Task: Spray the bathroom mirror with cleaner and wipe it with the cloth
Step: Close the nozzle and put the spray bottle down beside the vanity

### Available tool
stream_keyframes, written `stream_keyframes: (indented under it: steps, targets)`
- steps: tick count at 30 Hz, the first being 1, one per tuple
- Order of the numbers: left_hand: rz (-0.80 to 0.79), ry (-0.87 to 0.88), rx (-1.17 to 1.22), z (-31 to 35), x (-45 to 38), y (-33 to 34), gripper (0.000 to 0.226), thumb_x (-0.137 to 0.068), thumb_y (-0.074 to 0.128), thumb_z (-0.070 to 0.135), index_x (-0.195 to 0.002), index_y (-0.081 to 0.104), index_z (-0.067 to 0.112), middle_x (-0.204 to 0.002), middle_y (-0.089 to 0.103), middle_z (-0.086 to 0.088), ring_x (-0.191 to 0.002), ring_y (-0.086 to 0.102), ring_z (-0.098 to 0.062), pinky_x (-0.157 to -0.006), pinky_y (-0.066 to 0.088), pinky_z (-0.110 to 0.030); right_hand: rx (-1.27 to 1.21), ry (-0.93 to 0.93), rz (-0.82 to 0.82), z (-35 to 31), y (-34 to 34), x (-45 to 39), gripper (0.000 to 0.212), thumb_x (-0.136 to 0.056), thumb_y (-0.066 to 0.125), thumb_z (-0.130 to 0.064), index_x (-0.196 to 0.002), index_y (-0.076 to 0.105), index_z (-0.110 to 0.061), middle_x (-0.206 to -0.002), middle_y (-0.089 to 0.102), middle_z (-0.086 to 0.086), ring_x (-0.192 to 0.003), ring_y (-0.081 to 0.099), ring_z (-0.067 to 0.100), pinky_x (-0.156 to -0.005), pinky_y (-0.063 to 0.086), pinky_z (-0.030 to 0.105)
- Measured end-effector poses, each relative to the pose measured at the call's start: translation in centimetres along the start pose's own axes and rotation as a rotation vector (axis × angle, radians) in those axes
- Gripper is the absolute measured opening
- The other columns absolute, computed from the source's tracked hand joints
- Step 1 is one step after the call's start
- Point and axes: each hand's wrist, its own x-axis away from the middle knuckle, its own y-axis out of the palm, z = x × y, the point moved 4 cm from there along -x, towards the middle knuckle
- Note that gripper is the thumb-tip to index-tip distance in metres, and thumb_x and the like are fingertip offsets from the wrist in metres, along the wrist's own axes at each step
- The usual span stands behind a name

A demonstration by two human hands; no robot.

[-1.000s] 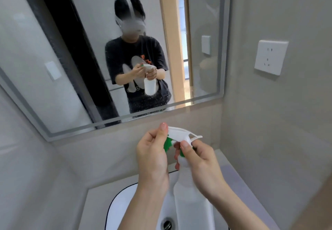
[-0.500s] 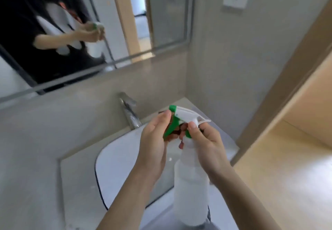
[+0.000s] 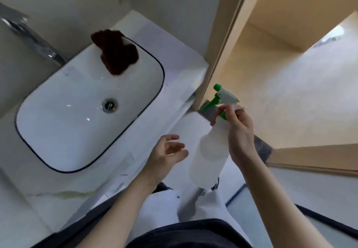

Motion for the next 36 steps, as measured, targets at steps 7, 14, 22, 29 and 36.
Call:
stream_keyframes:
  steps: [7,14,22,29,36]
  targets:
    - [-0.158,-0.087,-0.443,-7.7,-6.5,6.9,0.099,-0.049,0.091,0.043,-0.133,0.04,0.035,-0.124,0.058,0.014,-0.112,0.056,0.002,-0.087,0.047,-0.015,-0.334,0.199,-0.151,9.2,-4.8,-5.6,0.034,-0.104,0.047,-0.025,-0.084,0.071,-0.013,-0.078,0.068,0.005,-0.07,0.062,0.022,-0.074,0.048,0.044]
    - [-0.022,-0.045,-0.641,-13.3,-15.2,6.7,0.085,-0.053,0.092,0.039,-0.126,0.047,0.037,-0.114,0.062,0.013,-0.101,0.062,-0.004,-0.085,0.054,-0.028,-0.433,0.35,-0.129,20.3,-6.5,-11.9,0.031,-0.105,0.044,-0.028,-0.098,0.065,-0.007,-0.086,0.065,0.01,-0.077,0.066,0.023,-0.082,0.048,0.044]
    - [0.018,-0.062,-0.678,-20.5,-26.0,1.7,0.082,-0.047,0.094,0.036,-0.117,0.053,0.037,-0.11,0.069,0.007,-0.098,0.066,-0.011,-0.086,0.057,-0.037,0.059,0.42,-0.476,32.3,-5.6,-16.7,0.051,-0.092,0.068,-0.004,-0.132,0.044,-0.024,-0.1,0.068,-0.01,-0.077,0.07,-0.009,-0.061,0.053,0.009]
    - [0.24,-0.015,-0.521,-24.6,-32.4,-3.8,0.077,-0.056,0.094,0.014,-0.124,0.058,0.023,-0.116,0.068,0.003,-0.104,0.067,-0.013,-0.085,0.056,-0.026,0.107,0.435,-0.374,41.3,1.3,-21.9,0.038,-0.094,0.068,-0.012,-0.13,0.057,-0.01,-0.108,0.073,0.007,-0.091,0.073,0.02,-0.074,0.063,0.038]
    - [0.409,0.086,-0.389,-26.0,-38.4,-7.5,0.062,-0.061,0.088,0.006,-0.115,0.065,0.026,-0.109,0.074,0.004,-0.095,0.073,-0.012,-0.081,0.059,-0.032,0.115,0.298,-0.397,44.4,8.3,-27.7,0.026,-0.094,0.068,-0.019,-0.119,0.063,-0.014,-0.091,0.071,-0.002,-0.071,0.067,0.006,-0.063,0.06,0.026]
